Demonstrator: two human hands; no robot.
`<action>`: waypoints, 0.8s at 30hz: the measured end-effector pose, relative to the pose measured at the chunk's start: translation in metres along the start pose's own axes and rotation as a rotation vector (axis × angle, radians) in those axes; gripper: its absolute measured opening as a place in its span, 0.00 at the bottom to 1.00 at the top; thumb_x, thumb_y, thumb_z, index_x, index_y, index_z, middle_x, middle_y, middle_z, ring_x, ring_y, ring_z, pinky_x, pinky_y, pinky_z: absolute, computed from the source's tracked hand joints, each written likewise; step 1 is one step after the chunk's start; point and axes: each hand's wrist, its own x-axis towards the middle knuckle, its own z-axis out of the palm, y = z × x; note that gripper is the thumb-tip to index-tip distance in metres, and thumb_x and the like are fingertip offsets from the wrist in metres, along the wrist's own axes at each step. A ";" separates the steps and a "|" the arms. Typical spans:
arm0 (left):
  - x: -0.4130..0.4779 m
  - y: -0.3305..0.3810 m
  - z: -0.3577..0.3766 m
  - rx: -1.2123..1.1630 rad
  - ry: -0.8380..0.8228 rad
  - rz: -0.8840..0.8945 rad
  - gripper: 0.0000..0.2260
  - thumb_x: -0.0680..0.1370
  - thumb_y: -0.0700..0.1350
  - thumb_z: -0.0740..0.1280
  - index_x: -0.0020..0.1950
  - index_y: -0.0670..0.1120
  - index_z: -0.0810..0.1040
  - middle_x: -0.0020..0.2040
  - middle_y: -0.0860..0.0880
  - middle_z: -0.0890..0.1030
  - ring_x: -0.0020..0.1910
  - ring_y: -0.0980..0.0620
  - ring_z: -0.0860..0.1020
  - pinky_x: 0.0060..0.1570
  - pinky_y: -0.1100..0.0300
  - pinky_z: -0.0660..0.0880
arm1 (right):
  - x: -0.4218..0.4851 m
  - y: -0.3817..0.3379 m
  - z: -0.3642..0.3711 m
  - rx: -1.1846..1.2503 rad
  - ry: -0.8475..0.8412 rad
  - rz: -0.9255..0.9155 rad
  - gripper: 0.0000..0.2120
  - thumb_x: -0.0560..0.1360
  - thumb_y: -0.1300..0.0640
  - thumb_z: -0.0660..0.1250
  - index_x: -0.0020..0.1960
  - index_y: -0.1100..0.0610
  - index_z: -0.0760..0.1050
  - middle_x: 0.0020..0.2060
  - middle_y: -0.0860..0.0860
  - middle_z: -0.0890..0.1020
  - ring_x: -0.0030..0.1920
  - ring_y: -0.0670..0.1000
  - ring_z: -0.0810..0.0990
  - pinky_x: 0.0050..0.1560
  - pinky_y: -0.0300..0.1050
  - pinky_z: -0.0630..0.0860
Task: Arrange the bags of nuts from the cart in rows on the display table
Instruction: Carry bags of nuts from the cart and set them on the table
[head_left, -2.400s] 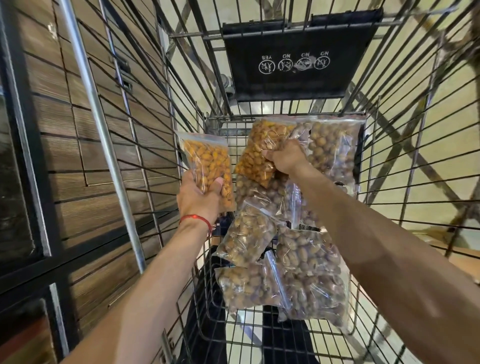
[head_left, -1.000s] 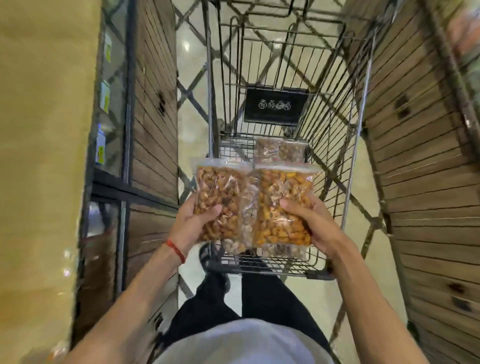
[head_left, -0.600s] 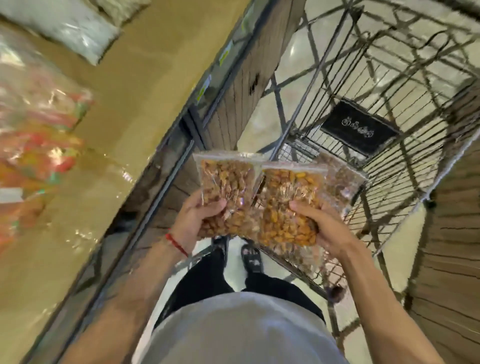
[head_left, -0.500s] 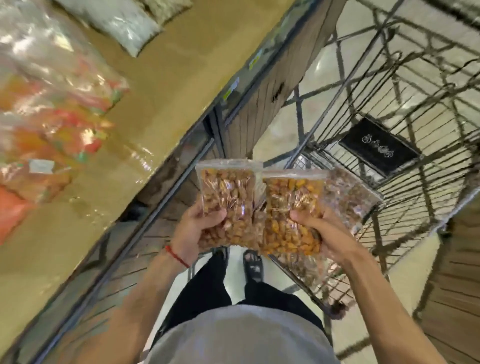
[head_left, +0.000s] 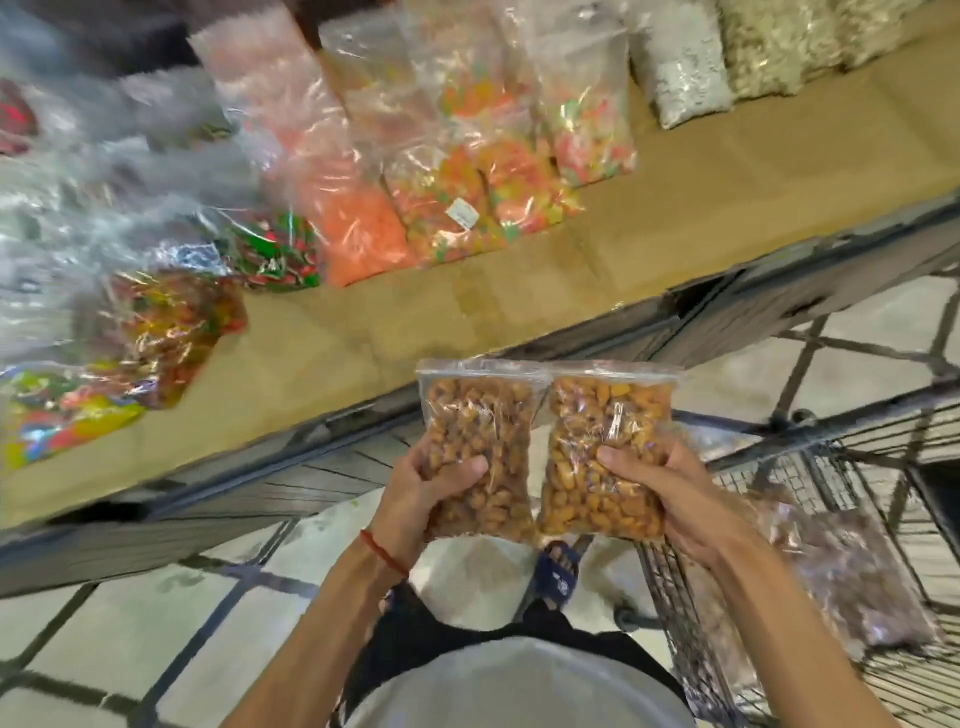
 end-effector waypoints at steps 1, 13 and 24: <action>-0.005 0.005 -0.018 -0.014 0.030 0.020 0.30 0.59 0.51 0.81 0.59 0.43 0.80 0.50 0.44 0.87 0.47 0.45 0.87 0.42 0.54 0.83 | 0.005 -0.001 0.021 -0.026 -0.014 -0.010 0.52 0.55 0.49 0.90 0.73 0.57 0.71 0.60 0.59 0.87 0.57 0.61 0.88 0.50 0.55 0.87; -0.066 0.059 -0.252 -0.045 0.285 0.128 0.12 0.69 0.40 0.82 0.48 0.43 0.82 0.39 0.48 0.86 0.35 0.51 0.84 0.32 0.61 0.80 | 0.045 -0.010 0.278 -0.128 -0.141 -0.066 0.30 0.69 0.60 0.77 0.70 0.56 0.75 0.55 0.55 0.89 0.52 0.54 0.90 0.42 0.46 0.86; -0.091 0.109 -0.354 -0.135 0.574 0.232 0.27 0.60 0.50 0.83 0.57 0.46 0.82 0.50 0.46 0.88 0.49 0.46 0.87 0.47 0.52 0.83 | 0.109 -0.046 0.431 -0.342 -0.432 -0.094 0.28 0.68 0.57 0.82 0.66 0.53 0.78 0.57 0.54 0.89 0.57 0.57 0.88 0.63 0.59 0.82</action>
